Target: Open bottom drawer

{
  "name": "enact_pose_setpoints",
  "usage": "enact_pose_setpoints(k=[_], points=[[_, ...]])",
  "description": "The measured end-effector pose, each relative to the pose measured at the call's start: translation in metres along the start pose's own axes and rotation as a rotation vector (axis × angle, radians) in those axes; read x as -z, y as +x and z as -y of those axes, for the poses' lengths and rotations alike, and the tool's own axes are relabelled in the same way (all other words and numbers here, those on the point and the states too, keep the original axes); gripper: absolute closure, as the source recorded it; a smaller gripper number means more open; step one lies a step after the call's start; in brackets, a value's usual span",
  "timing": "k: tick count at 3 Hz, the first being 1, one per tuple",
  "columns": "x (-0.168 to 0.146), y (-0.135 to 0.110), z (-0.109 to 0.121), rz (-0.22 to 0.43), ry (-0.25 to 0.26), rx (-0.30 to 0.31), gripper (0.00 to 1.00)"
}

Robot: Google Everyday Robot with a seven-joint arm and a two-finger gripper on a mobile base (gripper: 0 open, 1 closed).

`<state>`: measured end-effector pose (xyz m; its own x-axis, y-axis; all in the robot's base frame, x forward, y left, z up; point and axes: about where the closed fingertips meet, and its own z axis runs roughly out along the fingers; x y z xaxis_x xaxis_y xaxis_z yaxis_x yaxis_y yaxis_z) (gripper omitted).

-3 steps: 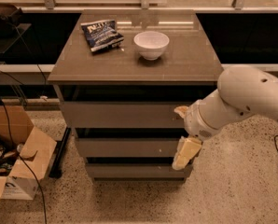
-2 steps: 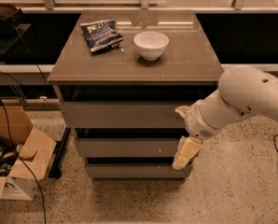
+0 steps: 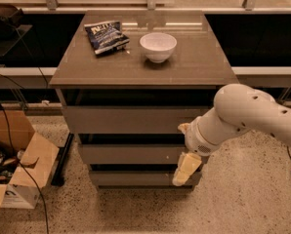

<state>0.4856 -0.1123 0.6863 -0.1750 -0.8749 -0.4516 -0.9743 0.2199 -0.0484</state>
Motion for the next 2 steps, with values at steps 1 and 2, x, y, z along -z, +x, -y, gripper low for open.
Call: enact_pose_setpoints(k=[1, 2], points=[[-0.033, 0.013, -0.005, 0.012, -0.040, -0.053, 0.00], [-0.070, 0.022, -0.003, 0.042, -0.063, -0.083, 0.00]])
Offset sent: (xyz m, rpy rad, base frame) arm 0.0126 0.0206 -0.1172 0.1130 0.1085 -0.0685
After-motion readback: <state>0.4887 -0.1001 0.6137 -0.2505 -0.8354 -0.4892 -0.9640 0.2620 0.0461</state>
